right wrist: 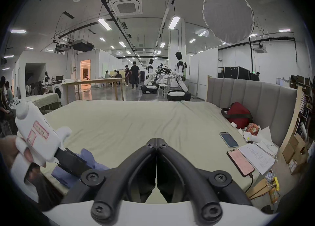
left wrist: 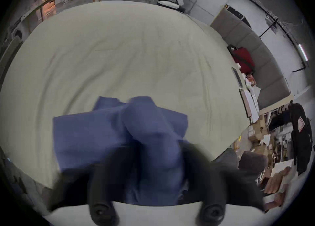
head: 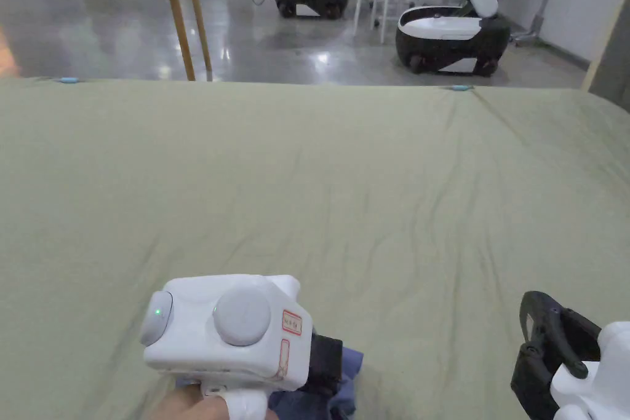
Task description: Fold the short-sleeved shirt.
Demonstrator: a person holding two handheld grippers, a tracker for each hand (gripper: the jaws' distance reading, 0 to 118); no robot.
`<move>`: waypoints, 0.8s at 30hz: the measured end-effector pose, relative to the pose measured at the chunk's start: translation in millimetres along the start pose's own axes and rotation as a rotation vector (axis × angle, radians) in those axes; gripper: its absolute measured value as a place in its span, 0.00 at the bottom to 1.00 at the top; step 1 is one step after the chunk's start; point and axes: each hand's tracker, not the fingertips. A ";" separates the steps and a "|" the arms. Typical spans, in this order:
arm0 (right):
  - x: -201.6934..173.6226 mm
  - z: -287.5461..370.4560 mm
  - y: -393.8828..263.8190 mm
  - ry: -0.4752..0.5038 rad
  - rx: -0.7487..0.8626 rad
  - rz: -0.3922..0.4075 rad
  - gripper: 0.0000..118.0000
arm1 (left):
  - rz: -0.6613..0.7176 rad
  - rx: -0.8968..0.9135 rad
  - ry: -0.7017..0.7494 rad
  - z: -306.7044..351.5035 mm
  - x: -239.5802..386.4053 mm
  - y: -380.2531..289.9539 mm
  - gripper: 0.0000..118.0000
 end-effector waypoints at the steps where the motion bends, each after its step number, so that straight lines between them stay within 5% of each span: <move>1: 1.9 0.4 -0.6 -0.005 -0.004 0.000 0.01 | -0.005 -0.002 -0.015 1.9 0.3 -0.9 0.96; 3: 4.7 0.8 -1.7 -0.014 -0.009 0.003 0.01 | -0.021 0.081 -0.036 22.7 0.9 -4.0 1.00; 6: 6.2 -2.0 -2.7 -0.021 -0.018 0.001 0.01 | -0.021 0.220 -0.084 68.0 -7.3 -8.4 0.86; 7: 6.0 -3.1 -3.2 -0.021 -0.021 -0.001 0.01 | -0.013 0.262 -0.124 79.0 -13.4 -11.3 0.73; 8: 5.5 -4.5 -4.3 -0.022 -0.024 -0.002 0.01 | -0.009 0.294 -0.161 87.3 -22.1 -14.6 0.51; 9: 4.6 -5.7 -5.0 -0.023 -0.026 -0.002 0.01 | 0.008 0.313 -0.194 89.9 -30.7 -17.1 0.17; 10: 3.6 -6.6 -5.7 -0.022 -0.029 -0.002 0.01 | 0.051 0.314 -0.225 89.7 -35.8 -17.7 0.01; 17: -6.1 -6.5 -6.1 -0.002 -0.053 0.008 0.01 | 0.166 0.076 -0.485 15.6 -66.9 -29.2 0.01; 24: -8.7 -6.7 -11.6 0.036 -0.109 -0.004 0.01 | 0.178 0.031 -0.515 -61.5 -67.2 -39.9 0.00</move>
